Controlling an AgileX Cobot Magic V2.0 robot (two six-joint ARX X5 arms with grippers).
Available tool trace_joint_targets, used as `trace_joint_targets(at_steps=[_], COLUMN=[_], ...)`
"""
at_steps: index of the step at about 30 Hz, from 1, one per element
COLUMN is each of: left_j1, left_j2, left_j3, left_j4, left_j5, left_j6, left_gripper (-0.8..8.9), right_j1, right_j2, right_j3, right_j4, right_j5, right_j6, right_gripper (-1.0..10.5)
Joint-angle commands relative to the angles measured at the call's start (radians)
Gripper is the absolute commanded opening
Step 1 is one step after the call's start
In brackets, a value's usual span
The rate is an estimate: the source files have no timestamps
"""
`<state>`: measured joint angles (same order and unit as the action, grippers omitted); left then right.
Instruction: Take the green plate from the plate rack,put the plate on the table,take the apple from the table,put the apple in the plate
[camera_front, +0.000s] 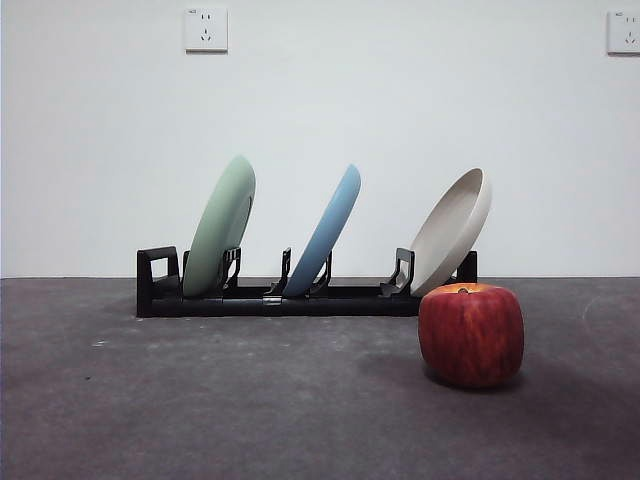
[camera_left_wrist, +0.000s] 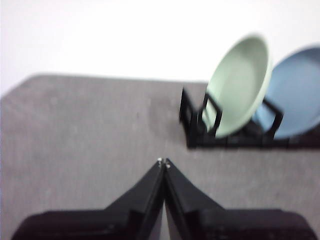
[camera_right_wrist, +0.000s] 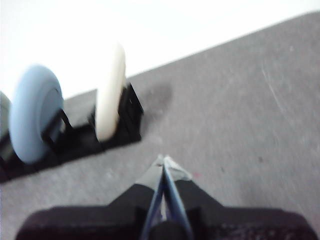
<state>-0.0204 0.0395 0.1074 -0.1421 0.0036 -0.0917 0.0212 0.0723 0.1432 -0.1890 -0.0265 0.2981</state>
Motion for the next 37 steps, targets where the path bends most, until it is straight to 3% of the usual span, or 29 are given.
trace_joint_targets(at_steps=[1,5,9,15,21,28,29,33,37], left_j1=[0.003,0.003,0.002,0.002,0.0,-0.008,-0.012,-0.034,-0.072], left_j2=[0.041,0.137,0.267,0.497,0.731,0.984,1.017,1.149,1.297], left_j3=[0.07,0.178,0.303,0.5,0.687,0.915,0.943,1.051,1.18], left_j4=[0.014,0.013,0.007,-0.018,-0.092,-0.253,-0.266,-0.275,-0.284], left_j5=[0.006,0.024,0.042,0.233,0.344,0.411,0.42,0.429,0.477], left_j6=[-0.026,-0.038,-0.038,-0.037,-0.036,-0.036,-0.035,-0.035,-0.035], left_gripper=[-0.07,-0.07,-0.07,-0.07,-0.05,0.09,0.42,3.67,3.77], right_j1=[0.001,0.001,0.001,0.001,0.001,0.001,0.001,0.002,0.002], right_j2=[0.06,0.177,0.319,0.546,0.765,0.954,0.971,1.015,1.028], right_j3=[0.077,0.204,0.346,0.546,0.718,0.852,0.862,0.884,0.887], right_j4=[0.008,-0.008,-0.026,-0.067,-0.187,-0.319,-0.324,-0.325,-0.325], right_j5=[-0.002,-0.014,-0.103,-0.303,-0.447,-0.499,-0.5,-0.499,-0.497], right_j6=[0.02,0.019,0.013,-0.037,-0.137,-0.195,-0.195,-0.195,-0.195], right_gripper=[0.0,0.0,0.0,0.0,0.0,0.5,1.1,3.6,3.6])
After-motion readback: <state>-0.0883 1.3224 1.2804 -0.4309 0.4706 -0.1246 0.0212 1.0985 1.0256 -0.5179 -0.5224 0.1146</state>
